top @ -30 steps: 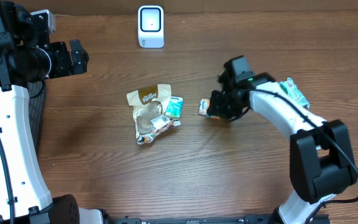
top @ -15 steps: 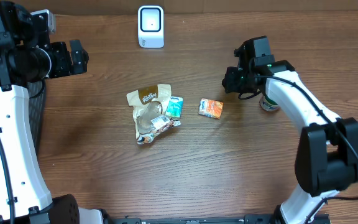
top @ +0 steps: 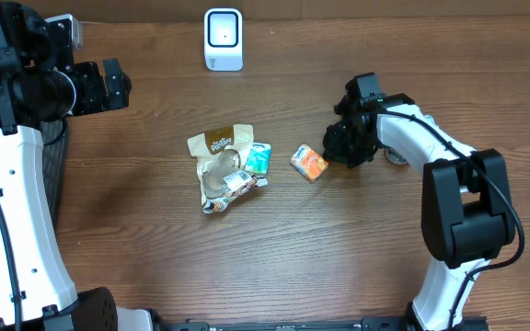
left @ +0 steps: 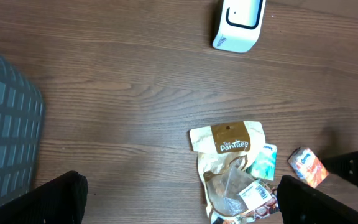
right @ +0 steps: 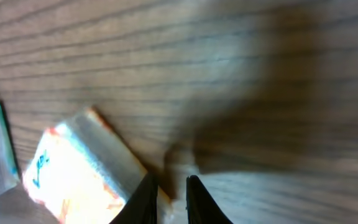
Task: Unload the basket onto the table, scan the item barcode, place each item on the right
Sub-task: 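Grasp the orange Kleenex box with the right gripper, then lift the orange box upward toward the scanner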
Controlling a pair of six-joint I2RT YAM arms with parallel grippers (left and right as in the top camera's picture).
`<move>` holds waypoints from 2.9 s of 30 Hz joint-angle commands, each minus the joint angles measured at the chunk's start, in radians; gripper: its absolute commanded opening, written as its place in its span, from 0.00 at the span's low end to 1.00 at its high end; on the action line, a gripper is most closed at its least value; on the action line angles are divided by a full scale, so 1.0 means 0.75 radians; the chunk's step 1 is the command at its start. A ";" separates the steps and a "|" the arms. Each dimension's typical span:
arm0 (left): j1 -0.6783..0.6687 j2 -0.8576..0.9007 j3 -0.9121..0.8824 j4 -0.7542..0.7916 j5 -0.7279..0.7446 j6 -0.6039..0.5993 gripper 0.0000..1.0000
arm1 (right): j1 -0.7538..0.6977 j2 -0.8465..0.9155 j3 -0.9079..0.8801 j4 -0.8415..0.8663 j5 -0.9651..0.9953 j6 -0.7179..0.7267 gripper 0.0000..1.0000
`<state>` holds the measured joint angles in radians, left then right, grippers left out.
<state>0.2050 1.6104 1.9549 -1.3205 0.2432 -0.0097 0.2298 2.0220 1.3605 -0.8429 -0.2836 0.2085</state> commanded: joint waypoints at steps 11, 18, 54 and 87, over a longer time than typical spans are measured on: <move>0.006 -0.001 0.010 -0.001 0.012 -0.017 0.99 | -0.037 -0.123 0.196 -0.339 -0.116 -0.057 0.39; 0.006 -0.001 0.010 0.000 0.012 -0.017 0.99 | -0.012 -0.122 0.063 -0.286 -0.157 -0.077 0.46; 0.005 -0.001 0.010 0.000 0.012 -0.017 1.00 | -0.053 -0.175 -0.065 -0.011 -0.750 -0.182 0.04; 0.006 0.002 0.010 -0.005 0.011 -0.017 1.00 | -0.196 -0.417 -0.066 0.489 -1.688 0.665 0.04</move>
<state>0.2050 1.6104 1.9549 -1.3212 0.2432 -0.0093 0.0872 1.7176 1.2995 -0.4820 -1.5356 0.7036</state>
